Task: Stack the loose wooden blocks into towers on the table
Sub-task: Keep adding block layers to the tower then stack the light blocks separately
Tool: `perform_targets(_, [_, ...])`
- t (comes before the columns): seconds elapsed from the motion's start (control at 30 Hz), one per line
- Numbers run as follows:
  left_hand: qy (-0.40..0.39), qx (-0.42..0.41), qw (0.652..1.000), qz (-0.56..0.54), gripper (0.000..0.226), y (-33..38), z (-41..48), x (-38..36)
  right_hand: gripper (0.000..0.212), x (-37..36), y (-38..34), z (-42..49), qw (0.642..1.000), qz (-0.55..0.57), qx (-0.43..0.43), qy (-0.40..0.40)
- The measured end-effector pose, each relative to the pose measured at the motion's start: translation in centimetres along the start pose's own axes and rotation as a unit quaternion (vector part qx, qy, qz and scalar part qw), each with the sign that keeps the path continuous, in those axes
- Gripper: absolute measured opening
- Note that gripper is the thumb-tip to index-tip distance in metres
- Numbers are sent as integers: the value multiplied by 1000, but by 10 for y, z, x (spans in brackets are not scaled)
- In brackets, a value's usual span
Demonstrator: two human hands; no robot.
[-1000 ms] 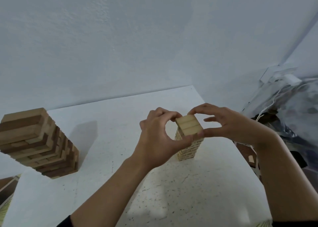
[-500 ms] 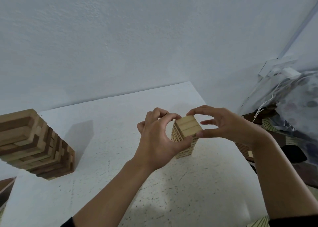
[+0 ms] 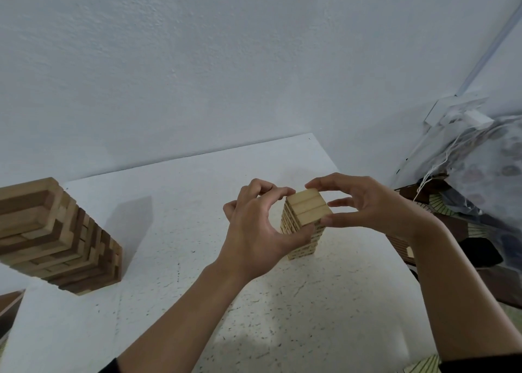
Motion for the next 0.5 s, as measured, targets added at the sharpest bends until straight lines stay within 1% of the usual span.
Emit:
perform_targets(0.07, [-1, 0, 1000, 6, 70, -1, 0, 0, 59, 0, 2, 0, 1000, 5, 2, 2])
perform_targets(0.2, [-6, 0, 1000, 9, 77, -4, -1, -1, 72, -1, 7, -3, 999, 43, 2, 9])
perform_targets(0.3, [-21, -2, 1000, 8, 85, -12, -4, -1, 72, -3, 14, -11, 994, 102, 4, 42])
perform_targets(0.37, [-43, 8, 999, 10, 87, -25, -8, -1, 71, -6, 24, -18, 990, 128, -12, 62])
perform_targets(0.43, [-77, 32, 996, 19, 88, -42, -12, -3, 75, -13, 39, -23, 992, 106, -50, 56])
perform_targets(0.5, [-107, 57, 992, 33, 87, -59, -17, -8, 78, -24, 58, -26, 992, 52, -101, 45])
Point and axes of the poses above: each hand's wrist, its own z-axis towards the middle knuckle, its own x-axis out of the back of the hand, y = z × x, the point moved 1 cm from there along z, towards the middle knuckle, and after that the axes turned 5 degrees about x, right-handed, at the moved point
